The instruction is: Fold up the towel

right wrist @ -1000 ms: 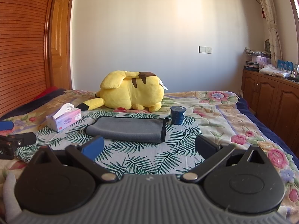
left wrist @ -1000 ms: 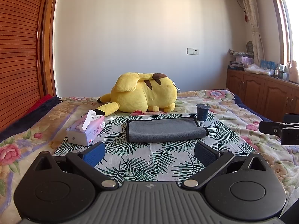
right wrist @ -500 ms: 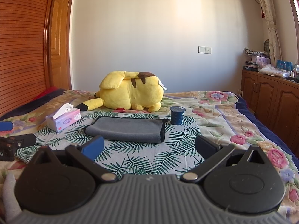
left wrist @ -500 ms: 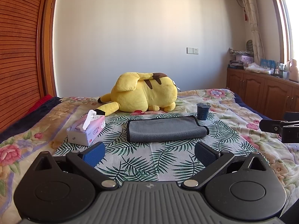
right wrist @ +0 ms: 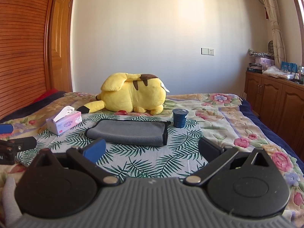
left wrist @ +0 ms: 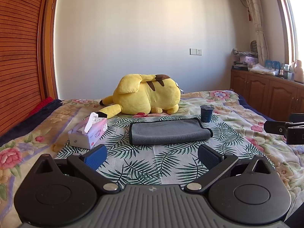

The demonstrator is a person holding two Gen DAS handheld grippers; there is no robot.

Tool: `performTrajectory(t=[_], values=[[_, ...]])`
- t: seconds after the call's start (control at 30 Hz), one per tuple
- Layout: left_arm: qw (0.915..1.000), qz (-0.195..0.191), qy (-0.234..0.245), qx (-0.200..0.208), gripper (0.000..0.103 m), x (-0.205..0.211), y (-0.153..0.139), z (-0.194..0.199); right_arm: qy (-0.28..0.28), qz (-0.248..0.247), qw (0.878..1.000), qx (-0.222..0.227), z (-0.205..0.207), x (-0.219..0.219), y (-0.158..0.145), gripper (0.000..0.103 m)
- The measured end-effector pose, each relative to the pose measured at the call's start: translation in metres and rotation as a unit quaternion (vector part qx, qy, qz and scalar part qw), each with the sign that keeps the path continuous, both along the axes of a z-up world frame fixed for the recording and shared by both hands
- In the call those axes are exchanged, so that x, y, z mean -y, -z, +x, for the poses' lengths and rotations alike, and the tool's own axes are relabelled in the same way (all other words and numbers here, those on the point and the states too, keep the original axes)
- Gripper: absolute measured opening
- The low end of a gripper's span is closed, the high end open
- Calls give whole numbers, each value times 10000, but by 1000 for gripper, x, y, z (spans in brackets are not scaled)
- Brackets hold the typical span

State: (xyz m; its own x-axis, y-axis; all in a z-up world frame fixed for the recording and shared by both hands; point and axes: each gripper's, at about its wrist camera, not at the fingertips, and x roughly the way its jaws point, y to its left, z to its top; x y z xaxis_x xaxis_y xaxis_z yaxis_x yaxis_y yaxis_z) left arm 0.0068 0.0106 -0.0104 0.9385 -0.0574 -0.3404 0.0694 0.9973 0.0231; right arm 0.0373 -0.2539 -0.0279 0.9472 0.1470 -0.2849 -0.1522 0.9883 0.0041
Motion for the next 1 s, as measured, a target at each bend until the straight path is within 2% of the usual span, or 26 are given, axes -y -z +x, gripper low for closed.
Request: performTrajectory(t=[1.0], values=[[10000, 13, 2, 2, 87, 1, 0, -1, 14, -1, 10000, 11, 1, 4, -1, 103]])
